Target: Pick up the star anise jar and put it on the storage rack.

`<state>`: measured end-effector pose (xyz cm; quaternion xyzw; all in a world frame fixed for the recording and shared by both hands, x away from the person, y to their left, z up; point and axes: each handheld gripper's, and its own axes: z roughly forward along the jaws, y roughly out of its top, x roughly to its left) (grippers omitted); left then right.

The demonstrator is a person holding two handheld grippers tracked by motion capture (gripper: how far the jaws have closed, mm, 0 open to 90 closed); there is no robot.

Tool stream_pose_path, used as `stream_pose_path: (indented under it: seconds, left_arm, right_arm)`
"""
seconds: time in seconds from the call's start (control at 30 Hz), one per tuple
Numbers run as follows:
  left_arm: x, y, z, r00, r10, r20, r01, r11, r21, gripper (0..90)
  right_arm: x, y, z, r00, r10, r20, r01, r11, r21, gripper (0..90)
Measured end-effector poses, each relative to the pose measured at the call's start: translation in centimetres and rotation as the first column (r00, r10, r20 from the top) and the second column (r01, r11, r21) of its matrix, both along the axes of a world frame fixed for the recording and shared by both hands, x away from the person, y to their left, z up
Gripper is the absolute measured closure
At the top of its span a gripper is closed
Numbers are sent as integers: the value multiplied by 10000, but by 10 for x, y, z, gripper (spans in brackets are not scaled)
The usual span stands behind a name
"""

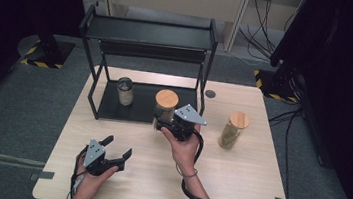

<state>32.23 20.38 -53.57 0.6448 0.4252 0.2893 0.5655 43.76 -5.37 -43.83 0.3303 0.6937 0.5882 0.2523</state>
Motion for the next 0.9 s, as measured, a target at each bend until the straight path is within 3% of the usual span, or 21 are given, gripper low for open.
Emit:
stream_pose_path:
  seconds: [0.6, 0.9]
  left_arm:
    - [1, 0, 0, 10000, -46, -39, 45, 10000, -37, 116]
    - [0, 0, 0, 10000, -56, -25, 56, 10000, -1, 117]
  right_arm:
    - [29, 16, 6, 10000, -83, -21, 83, 10000, -6, 256]
    - [41, 22, 3, 9994, -183, -285, 183, 9998, 5, 256]
